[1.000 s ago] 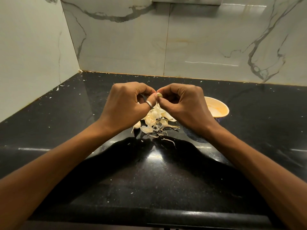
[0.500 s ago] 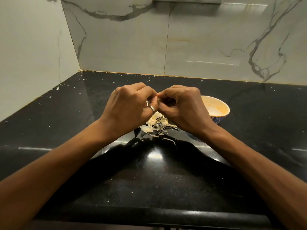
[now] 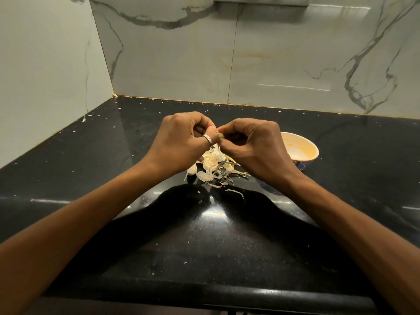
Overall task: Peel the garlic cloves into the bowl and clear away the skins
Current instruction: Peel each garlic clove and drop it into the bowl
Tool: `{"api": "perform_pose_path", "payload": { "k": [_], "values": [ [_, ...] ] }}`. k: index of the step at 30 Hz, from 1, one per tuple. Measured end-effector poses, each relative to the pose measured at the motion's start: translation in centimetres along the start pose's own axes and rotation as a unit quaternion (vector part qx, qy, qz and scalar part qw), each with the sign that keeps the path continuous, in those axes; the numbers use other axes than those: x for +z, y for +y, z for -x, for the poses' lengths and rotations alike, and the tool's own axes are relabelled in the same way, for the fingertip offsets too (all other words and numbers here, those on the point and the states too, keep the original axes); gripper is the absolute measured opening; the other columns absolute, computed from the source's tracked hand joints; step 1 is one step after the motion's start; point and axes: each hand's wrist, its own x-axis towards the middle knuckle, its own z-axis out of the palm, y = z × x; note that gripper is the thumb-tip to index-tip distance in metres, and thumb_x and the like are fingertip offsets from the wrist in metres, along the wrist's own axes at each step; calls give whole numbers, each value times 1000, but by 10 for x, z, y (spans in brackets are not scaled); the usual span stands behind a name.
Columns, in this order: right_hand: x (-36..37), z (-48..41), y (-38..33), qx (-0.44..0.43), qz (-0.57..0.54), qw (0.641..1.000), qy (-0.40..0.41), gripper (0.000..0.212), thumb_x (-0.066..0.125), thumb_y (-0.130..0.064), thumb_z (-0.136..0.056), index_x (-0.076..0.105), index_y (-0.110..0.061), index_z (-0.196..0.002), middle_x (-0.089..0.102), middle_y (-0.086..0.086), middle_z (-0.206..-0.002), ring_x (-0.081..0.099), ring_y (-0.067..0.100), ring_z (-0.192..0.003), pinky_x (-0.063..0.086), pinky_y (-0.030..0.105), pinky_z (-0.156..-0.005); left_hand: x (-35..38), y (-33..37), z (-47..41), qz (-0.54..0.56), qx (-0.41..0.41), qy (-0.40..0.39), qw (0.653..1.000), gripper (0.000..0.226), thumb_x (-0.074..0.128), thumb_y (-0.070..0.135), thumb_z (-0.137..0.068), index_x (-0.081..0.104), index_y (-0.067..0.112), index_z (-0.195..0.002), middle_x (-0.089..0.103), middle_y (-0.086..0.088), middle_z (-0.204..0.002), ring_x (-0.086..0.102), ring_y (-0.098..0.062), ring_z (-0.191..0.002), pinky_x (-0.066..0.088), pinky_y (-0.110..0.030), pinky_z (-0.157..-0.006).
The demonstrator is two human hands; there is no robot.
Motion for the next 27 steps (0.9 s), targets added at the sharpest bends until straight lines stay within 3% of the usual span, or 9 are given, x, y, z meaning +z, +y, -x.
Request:
{"api": "perform_pose_path", "payload": {
  "k": [6,19,27],
  "values": [
    [0,0,-1,-5,-7,1000,-4,13,76,-12,-89,79,-9,-102,77,1,-86,73,12,-75,61,35,-70,-2,3,-2,33,-57,-15,998,13,69,13,-92,68,21,-81,68,2,-69,69,-15,-56,59,-31,-50],
    [0,0,-2,-3,-12,1000,-5,14,76,-13,-90,80,-9,-103,77,-1,-88,73,8,-76,62,30,-71,-3,3,-6,81,-129,-24,988,10,70,13,-90,71,14,-81,68,1,-58,68,-19,-54,63,-46,-62],
    [-1,-1,-5,27,-69,997,17,12,79,-13,-89,80,-9,-100,78,-5,-87,75,7,-76,63,30,-74,-7,-9,-7,92,-178,-15,980,12,69,12,-92,70,14,-81,68,-3,-65,69,-24,-63,64,-46,-66]
  ]
}}
